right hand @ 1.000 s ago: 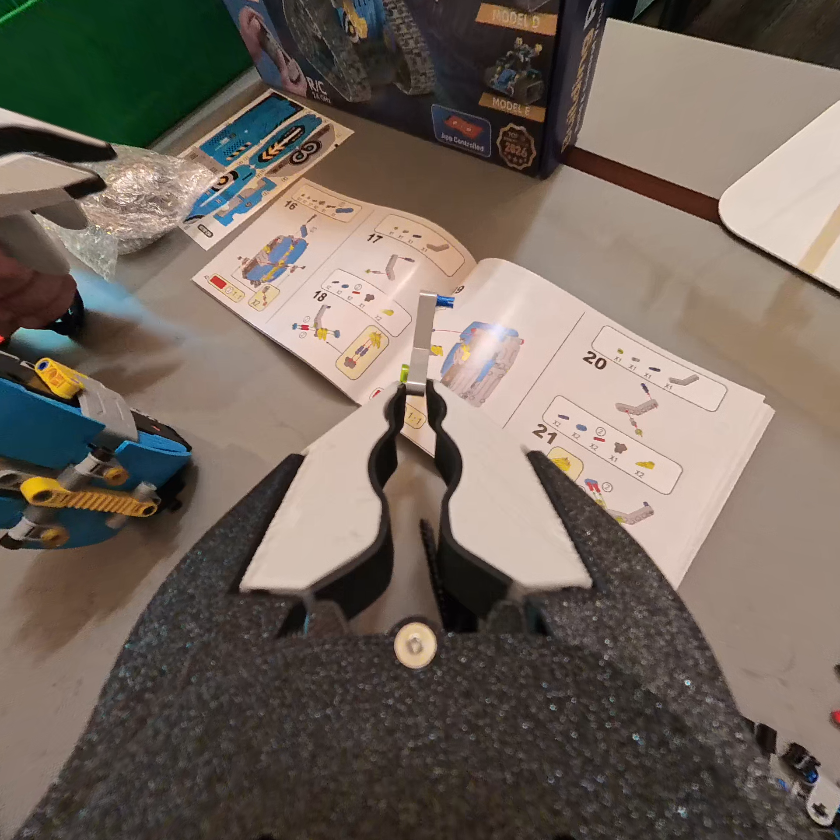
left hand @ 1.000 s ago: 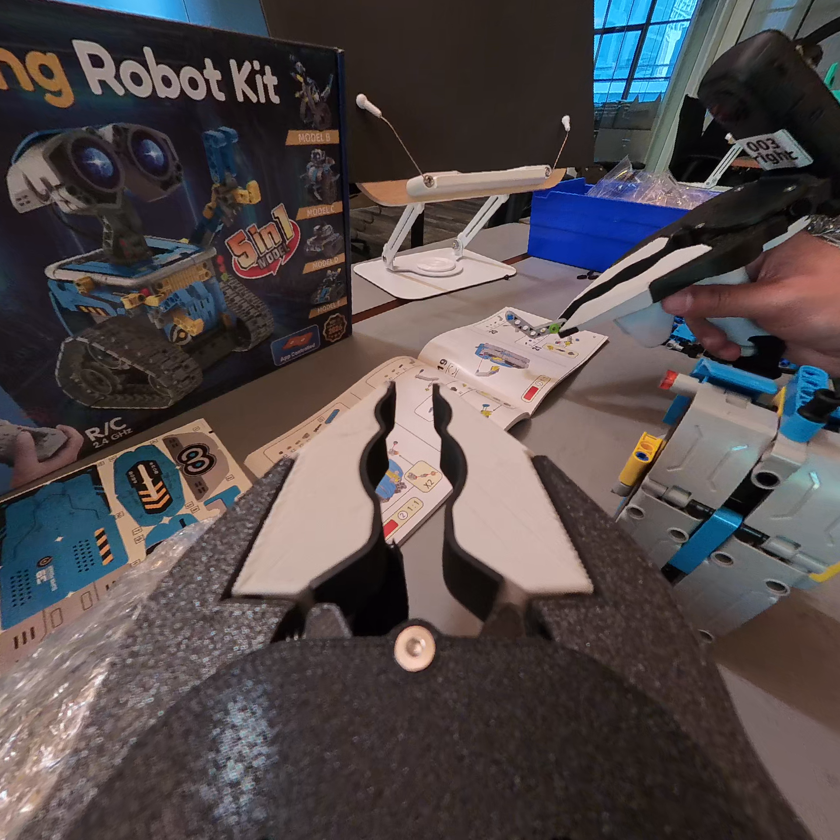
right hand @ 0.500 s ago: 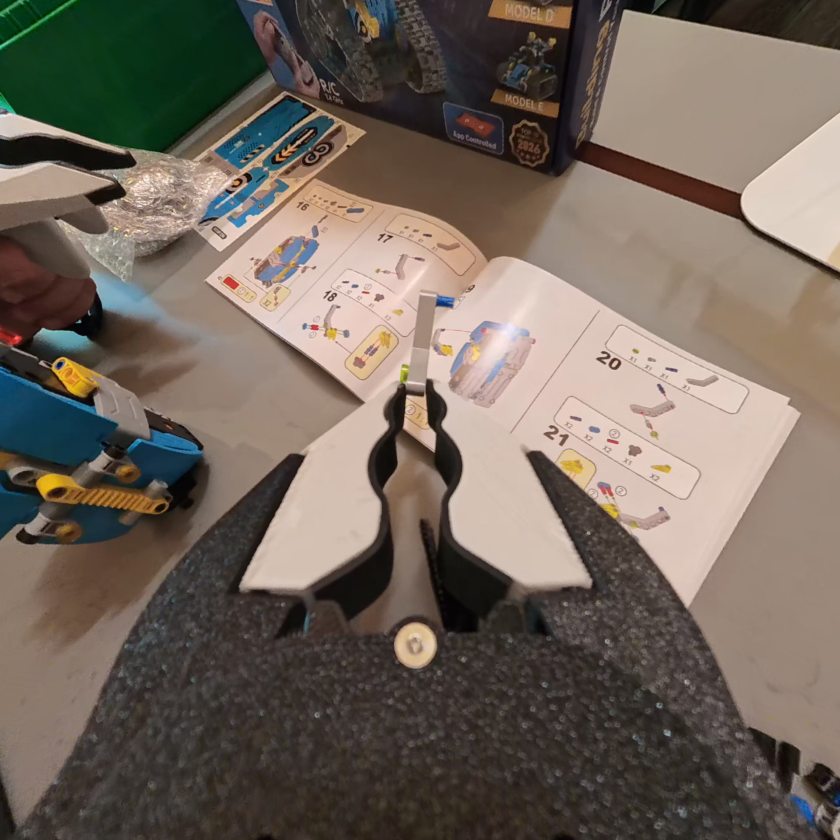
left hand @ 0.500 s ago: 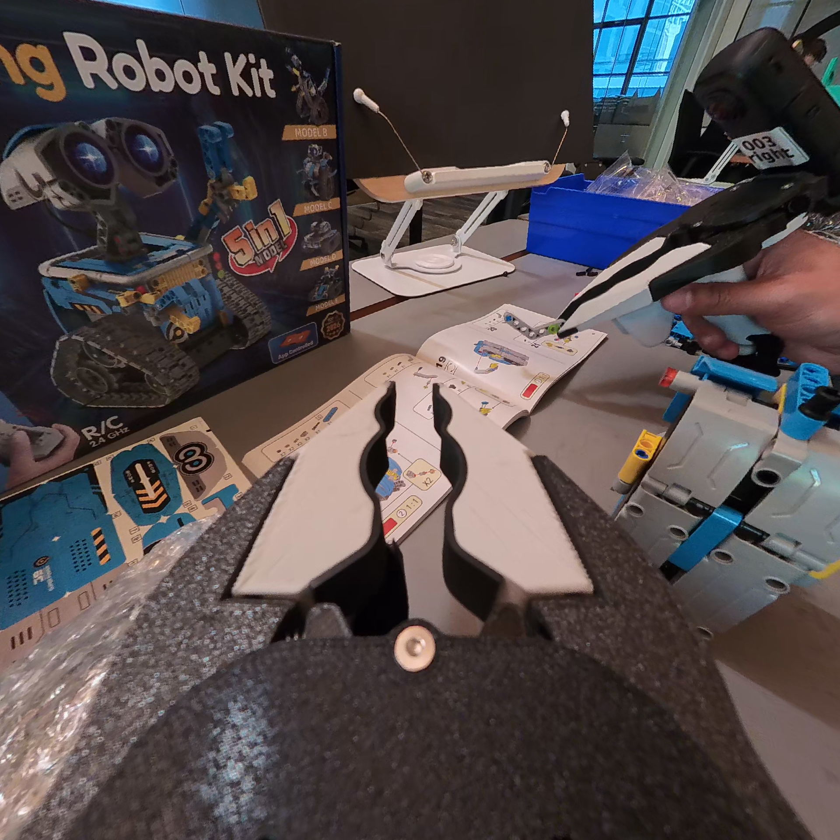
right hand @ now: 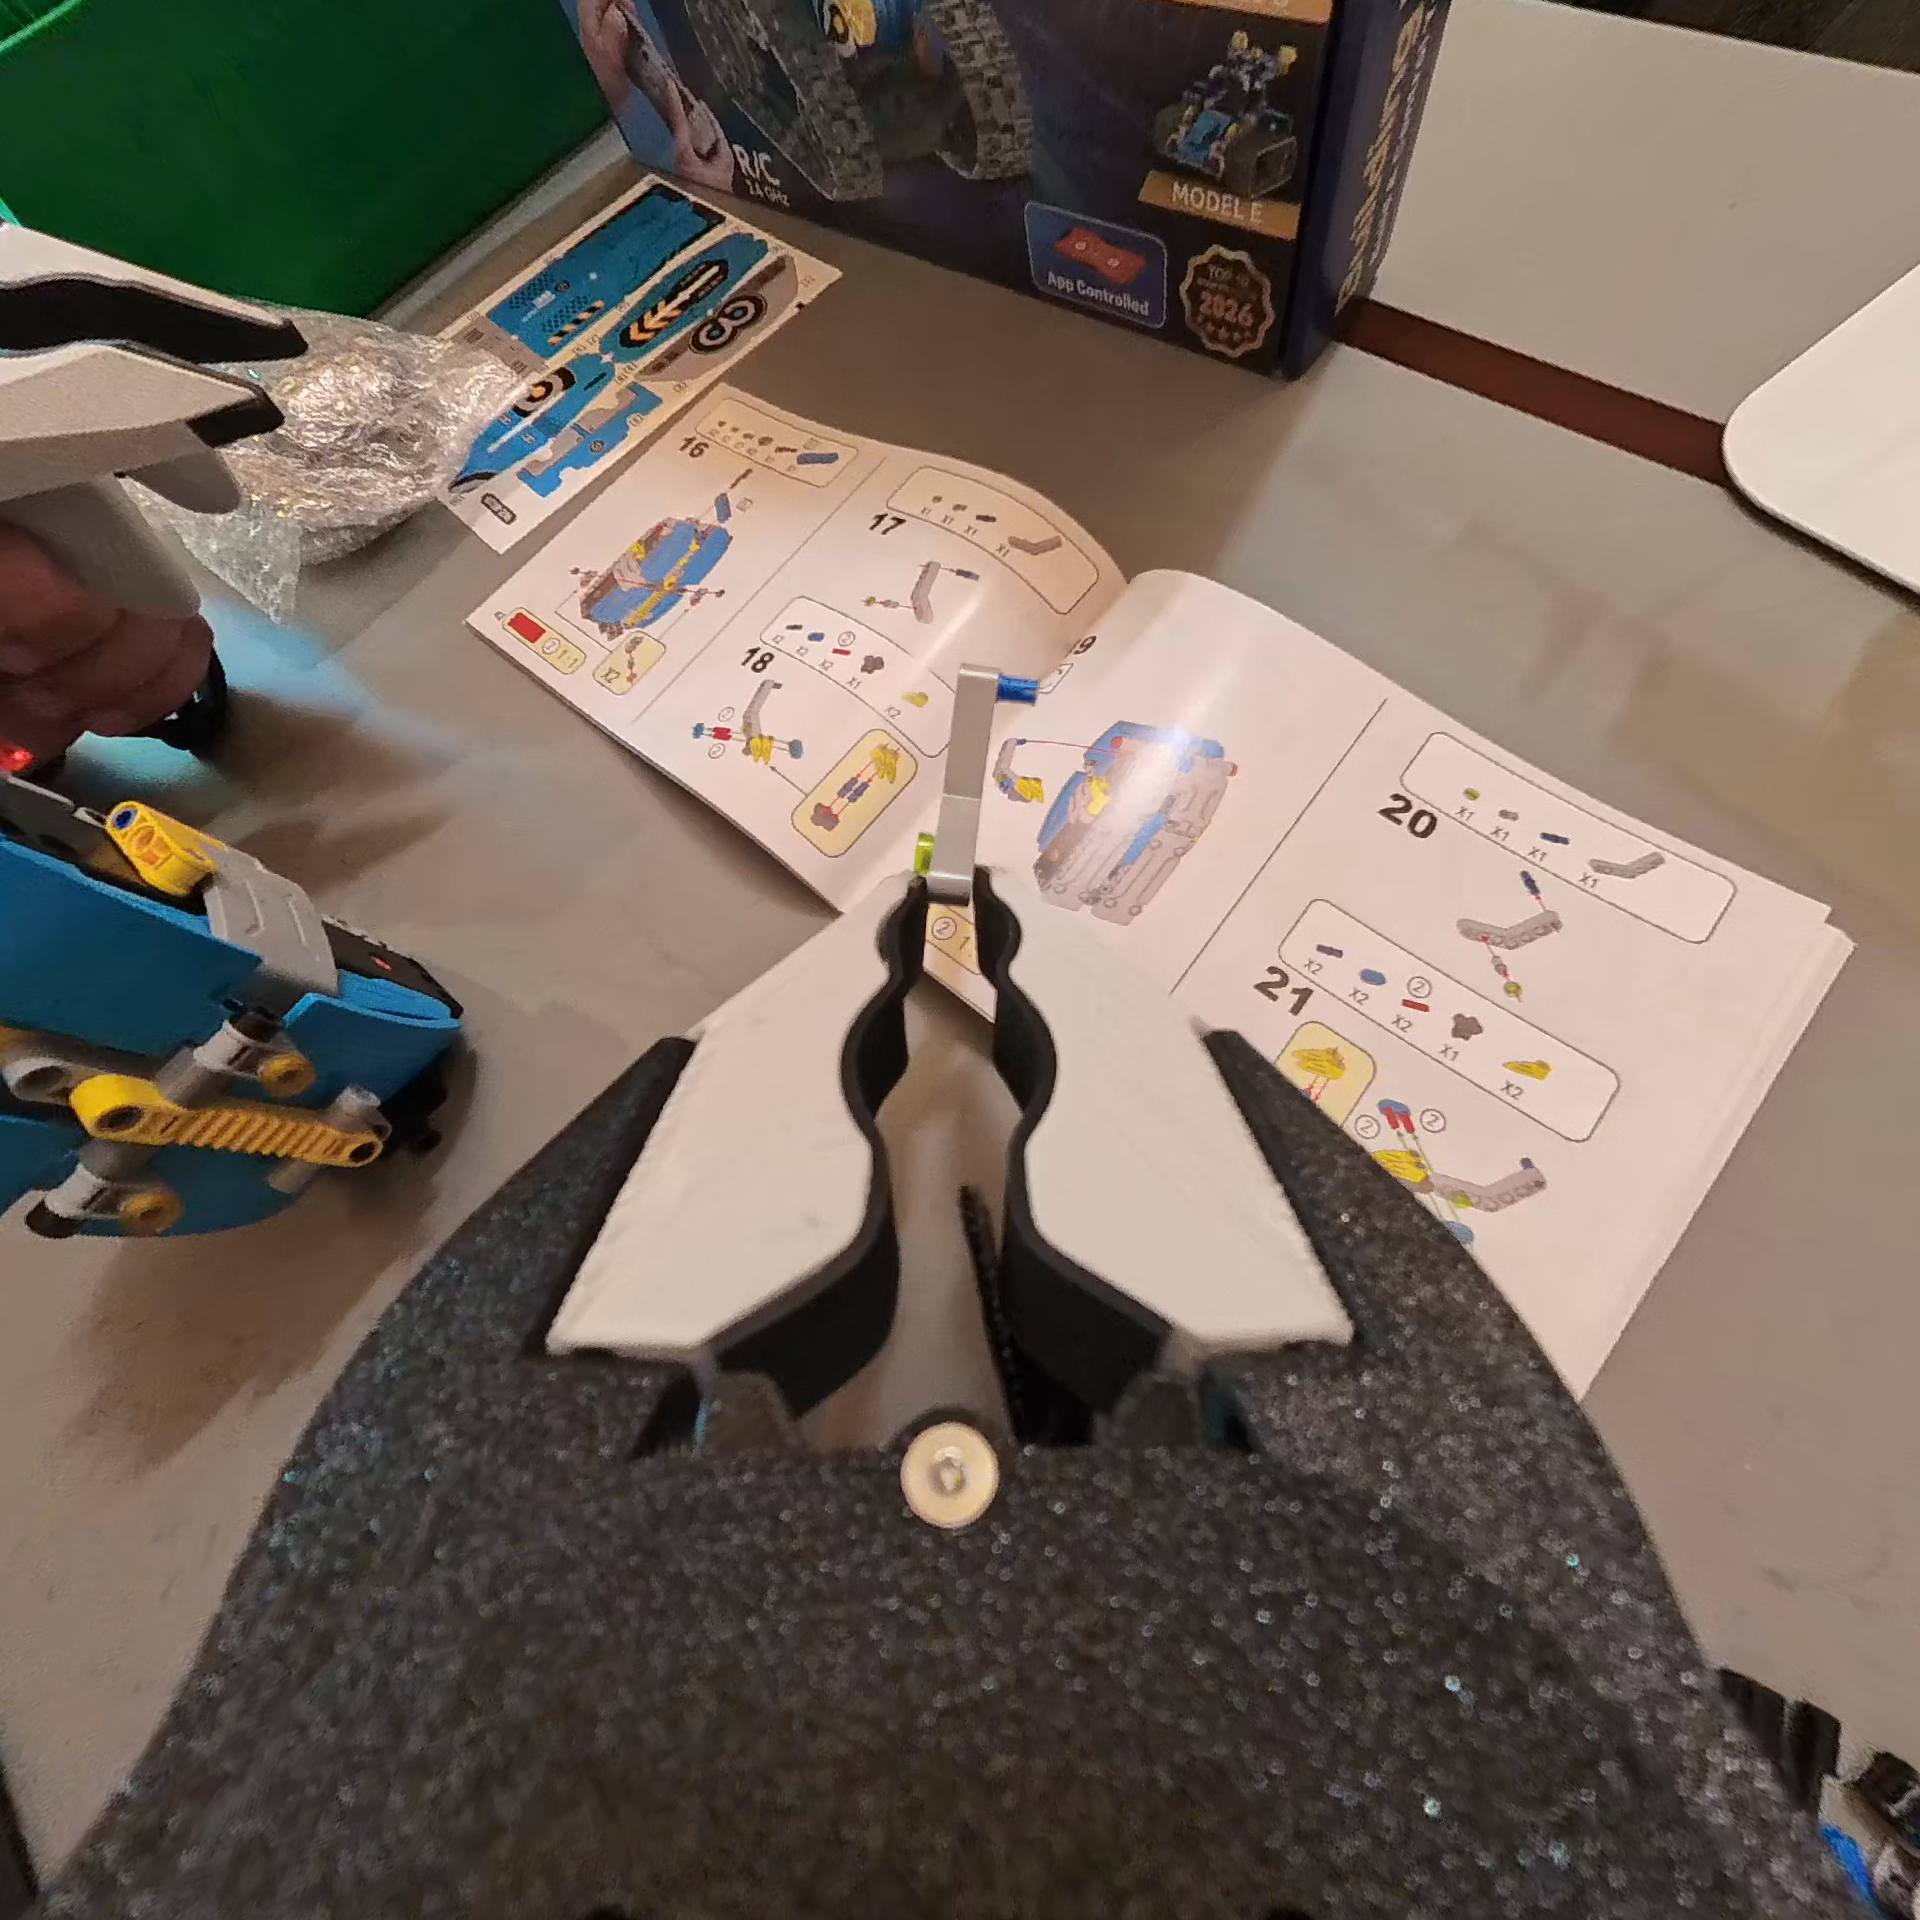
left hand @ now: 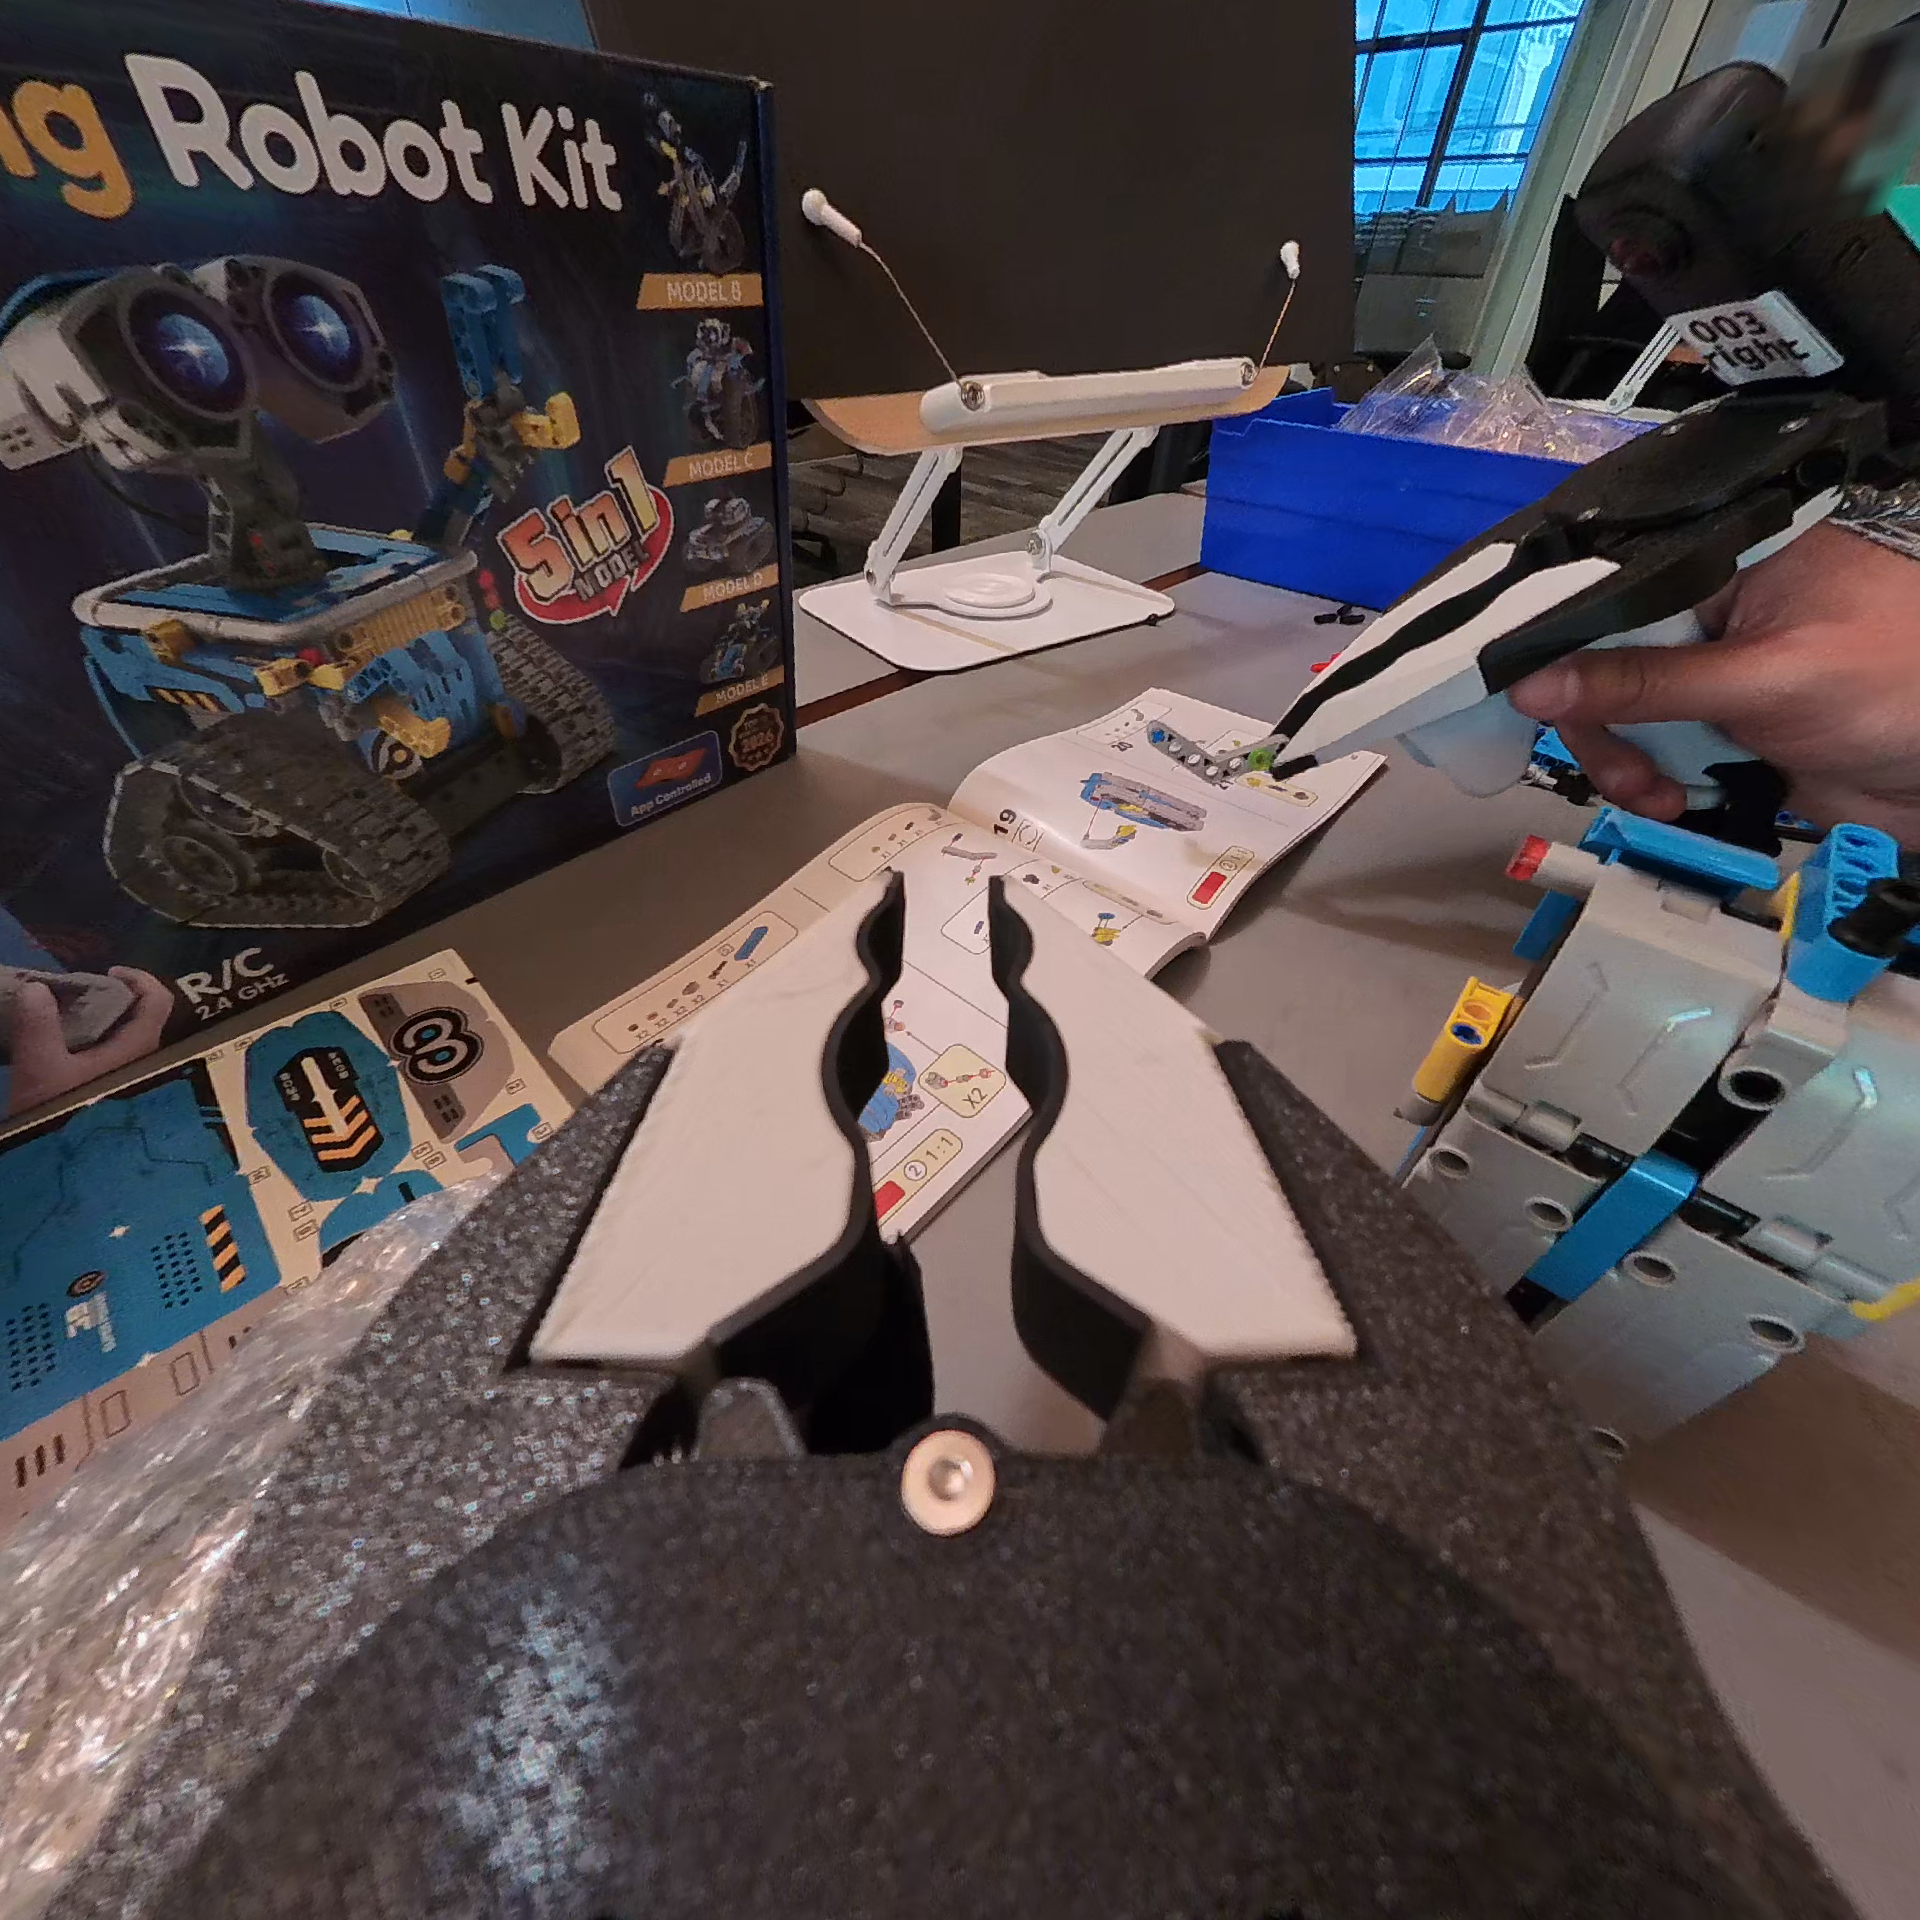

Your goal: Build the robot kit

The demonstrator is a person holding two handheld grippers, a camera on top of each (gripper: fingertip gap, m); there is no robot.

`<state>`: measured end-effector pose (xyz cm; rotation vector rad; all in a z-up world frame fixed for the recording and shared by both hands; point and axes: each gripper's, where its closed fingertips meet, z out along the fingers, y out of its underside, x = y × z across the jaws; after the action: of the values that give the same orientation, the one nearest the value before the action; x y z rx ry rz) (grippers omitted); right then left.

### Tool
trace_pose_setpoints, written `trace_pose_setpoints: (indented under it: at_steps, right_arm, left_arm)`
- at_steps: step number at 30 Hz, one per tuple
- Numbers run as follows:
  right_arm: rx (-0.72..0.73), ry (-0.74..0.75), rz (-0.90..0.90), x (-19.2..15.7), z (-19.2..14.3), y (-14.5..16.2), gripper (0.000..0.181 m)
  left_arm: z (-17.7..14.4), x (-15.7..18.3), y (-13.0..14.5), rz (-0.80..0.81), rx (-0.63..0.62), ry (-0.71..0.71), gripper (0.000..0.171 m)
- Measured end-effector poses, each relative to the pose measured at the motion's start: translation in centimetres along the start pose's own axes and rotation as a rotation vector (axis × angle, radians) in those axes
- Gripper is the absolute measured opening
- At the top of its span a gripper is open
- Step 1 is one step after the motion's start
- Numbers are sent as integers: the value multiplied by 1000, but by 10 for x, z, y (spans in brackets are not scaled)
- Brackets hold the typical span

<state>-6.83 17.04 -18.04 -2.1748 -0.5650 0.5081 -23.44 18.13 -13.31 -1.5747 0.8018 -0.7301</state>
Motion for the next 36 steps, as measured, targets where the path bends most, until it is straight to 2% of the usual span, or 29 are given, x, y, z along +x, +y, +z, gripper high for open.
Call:
trace_pose_setpoints:
  at_steps: [36]
  right_arm:
    - [-38, -28, -16, -6, 5, 7, 8]
  left_arm:
    - [0, 1, 0, 6, -3, 3, 15]
